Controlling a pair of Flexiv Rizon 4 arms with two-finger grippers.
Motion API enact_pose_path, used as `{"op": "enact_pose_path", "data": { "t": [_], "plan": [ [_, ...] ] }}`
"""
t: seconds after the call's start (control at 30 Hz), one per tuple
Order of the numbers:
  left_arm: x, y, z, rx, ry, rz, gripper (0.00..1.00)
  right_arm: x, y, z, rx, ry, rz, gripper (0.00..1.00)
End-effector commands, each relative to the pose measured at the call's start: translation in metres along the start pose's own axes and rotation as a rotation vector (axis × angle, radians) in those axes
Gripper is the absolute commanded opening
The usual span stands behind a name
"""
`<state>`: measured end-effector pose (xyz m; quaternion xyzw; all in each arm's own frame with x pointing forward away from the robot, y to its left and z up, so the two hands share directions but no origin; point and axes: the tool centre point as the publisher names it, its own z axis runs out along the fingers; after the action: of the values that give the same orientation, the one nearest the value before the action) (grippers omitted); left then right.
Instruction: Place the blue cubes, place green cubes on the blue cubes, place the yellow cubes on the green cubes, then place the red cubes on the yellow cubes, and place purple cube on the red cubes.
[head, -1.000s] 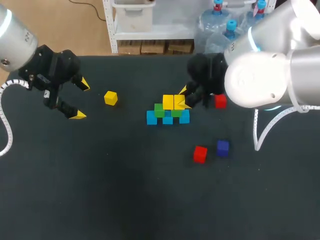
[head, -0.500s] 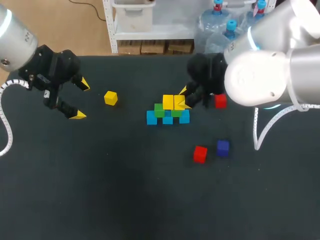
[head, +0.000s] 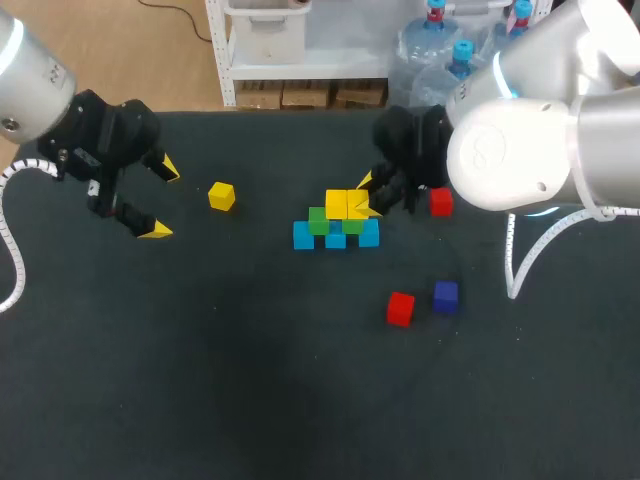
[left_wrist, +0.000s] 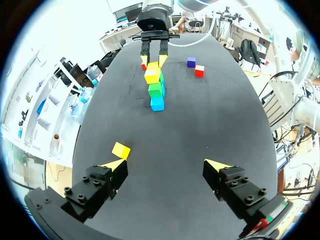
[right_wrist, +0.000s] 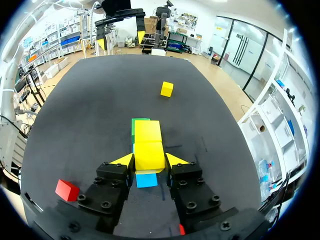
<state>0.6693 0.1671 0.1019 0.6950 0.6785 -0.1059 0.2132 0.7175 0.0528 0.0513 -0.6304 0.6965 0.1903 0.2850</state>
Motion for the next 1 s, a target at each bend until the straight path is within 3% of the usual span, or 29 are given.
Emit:
{"op": "enact_pose_path", "data": {
  "t": [0.03,0.17,0.63,0.87,1.0],
  "plan": [
    [0.002,0.0,0.0,-0.001,-0.005,0.004,1.0,0.0,-0.001,0.001,-0.002,-0.001,0.001,0.34],
    [0.002,0.0,0.0,-0.001,-0.005,0.004,1.0,0.0,-0.001,0.001,-0.004,0.0,0.002,0.41],
    [0.002,0.0,0.0,-0.001,-0.005,0.004,1.0,0.001,-0.002,-0.001,-0.006,0.004,0.005,0.48],
    [0.002,0.0,0.0,-0.001,-0.005,0.004,1.0,-0.002,-0.003,-0.02,0.008,0.005,0.012,0.72],
    [0.002,0.0,0.0,-0.001,-0.005,0.004,1.0,-0.001,-0.003,-0.036,0.025,0.001,0.027,0.77]
  ]
}}
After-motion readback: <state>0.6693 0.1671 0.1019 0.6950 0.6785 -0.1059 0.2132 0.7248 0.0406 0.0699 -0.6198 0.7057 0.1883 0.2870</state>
